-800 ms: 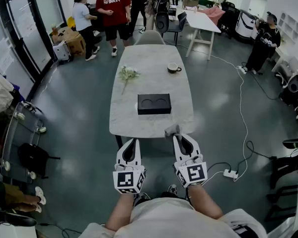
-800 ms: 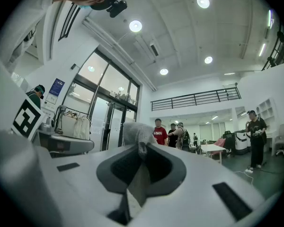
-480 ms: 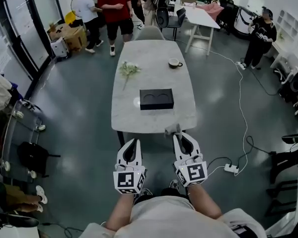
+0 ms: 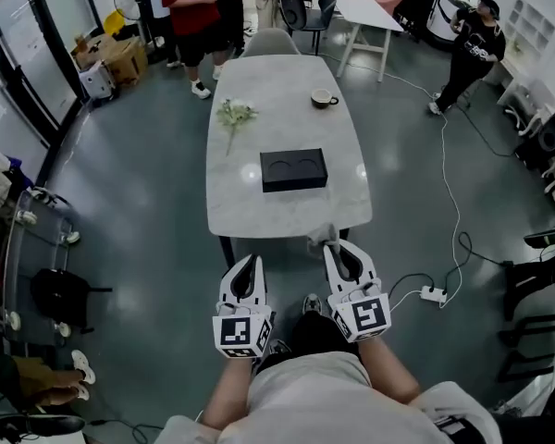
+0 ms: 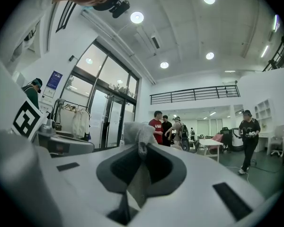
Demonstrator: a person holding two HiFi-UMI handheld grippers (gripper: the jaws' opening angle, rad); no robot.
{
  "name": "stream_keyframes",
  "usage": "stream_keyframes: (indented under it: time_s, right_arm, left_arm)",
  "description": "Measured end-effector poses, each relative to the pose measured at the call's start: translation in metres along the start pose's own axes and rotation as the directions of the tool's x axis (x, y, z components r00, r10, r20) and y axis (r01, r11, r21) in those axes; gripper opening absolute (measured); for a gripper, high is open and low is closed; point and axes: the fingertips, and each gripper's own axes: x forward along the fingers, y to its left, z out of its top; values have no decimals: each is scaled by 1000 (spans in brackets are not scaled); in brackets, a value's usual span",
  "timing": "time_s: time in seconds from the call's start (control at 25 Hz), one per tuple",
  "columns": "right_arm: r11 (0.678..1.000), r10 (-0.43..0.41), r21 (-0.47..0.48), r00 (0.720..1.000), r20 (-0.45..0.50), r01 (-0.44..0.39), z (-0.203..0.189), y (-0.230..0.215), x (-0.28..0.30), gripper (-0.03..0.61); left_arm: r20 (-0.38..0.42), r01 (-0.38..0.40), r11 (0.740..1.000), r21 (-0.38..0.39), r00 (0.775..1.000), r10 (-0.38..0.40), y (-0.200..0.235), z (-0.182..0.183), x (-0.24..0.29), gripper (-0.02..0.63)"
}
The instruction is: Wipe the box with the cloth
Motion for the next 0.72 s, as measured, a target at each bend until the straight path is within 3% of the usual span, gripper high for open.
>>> stream_keyframes:
  time_s: [0.44,0.72]
  right_arm:
    - [998,35,47,999,-18,-34,-17,-72,98,43]
    - [990,80,119,996,-50,-74,-33,-117,155,43]
  left_arm:
    - [-30,-8,1000,25,1000,8,28,6,114,23]
    - [-105,-55,998,24,993,57,50,-6,177,23]
